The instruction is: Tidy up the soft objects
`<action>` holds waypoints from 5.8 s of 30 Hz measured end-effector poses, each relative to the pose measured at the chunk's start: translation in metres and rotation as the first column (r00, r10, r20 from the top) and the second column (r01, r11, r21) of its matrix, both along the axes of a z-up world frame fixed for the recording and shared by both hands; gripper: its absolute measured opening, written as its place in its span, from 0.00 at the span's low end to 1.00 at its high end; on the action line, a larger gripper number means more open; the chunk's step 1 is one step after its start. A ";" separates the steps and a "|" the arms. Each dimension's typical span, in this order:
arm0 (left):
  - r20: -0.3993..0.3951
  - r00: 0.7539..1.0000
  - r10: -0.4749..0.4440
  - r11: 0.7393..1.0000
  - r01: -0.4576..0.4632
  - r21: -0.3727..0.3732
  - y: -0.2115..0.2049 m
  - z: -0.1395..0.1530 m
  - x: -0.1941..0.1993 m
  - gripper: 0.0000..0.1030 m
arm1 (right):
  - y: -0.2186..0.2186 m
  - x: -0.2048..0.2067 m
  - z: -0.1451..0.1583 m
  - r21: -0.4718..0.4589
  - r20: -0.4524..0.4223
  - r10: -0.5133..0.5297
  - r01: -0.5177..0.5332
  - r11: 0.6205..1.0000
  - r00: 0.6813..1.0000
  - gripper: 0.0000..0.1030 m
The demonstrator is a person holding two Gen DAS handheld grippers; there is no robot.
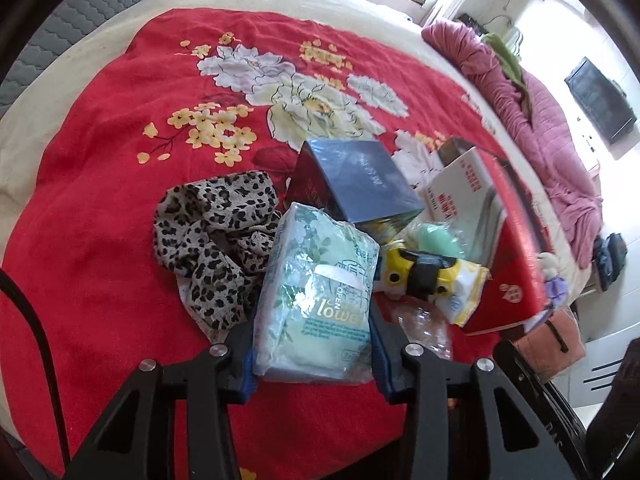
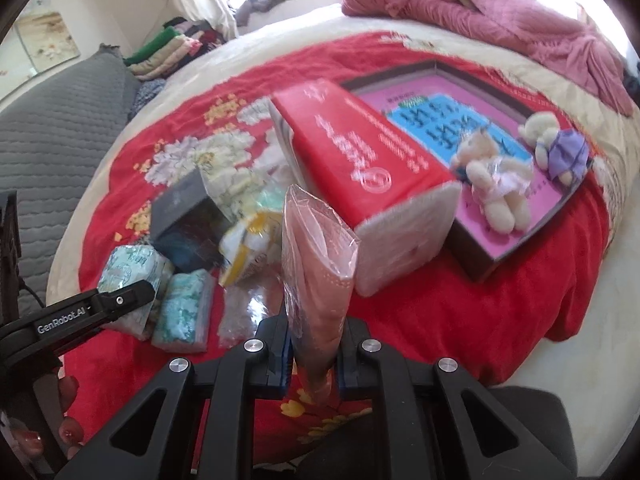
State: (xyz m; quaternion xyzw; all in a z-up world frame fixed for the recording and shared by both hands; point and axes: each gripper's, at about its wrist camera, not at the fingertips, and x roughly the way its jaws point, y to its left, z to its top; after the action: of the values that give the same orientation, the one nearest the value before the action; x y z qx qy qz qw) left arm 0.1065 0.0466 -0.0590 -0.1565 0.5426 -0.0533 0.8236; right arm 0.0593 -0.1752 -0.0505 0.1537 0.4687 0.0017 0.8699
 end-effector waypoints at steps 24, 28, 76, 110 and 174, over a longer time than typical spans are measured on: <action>0.116 0.991 0.063 0.997 -0.056 -0.055 0.021 0.064 -0.040 0.43 | -0.003 -0.008 0.056 0.048 0.179 0.096 -0.106 0.993 0.979 0.15; 0.131 0.991 0.037 0.998 -0.031 -0.047 0.004 0.072 -0.045 0.43 | -0.004 -0.009 0.070 0.028 0.214 0.132 -0.142 0.990 0.968 0.15; 0.218 0.930 -0.295 0.949 0.259 0.177 -0.184 0.128 -0.045 0.43 | -0.114 -0.027 0.135 0.014 0.330 0.097 -0.108 0.994 0.939 0.15; 0.001 0.906 -0.423 0.892 0.415 0.180 -0.306 0.030 0.059 0.43 | -0.217 0.047 0.013 -0.006 0.036 -0.005 0.005 1.000 0.999 0.17; -0.027 0.881 -0.472 0.857 0.466 0.219 -0.328 0.022 0.055 0.62 | -0.251 0.035 0.015 -0.044 0.031 -0.110 0.112 0.993 0.993 0.46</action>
State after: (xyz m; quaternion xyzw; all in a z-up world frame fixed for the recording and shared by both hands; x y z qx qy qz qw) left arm 0.1614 -0.2811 -0.0372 0.0726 0.5556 -0.1943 0.8052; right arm 0.0941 -0.4258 -0.0358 0.1598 0.4469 -0.0551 0.8785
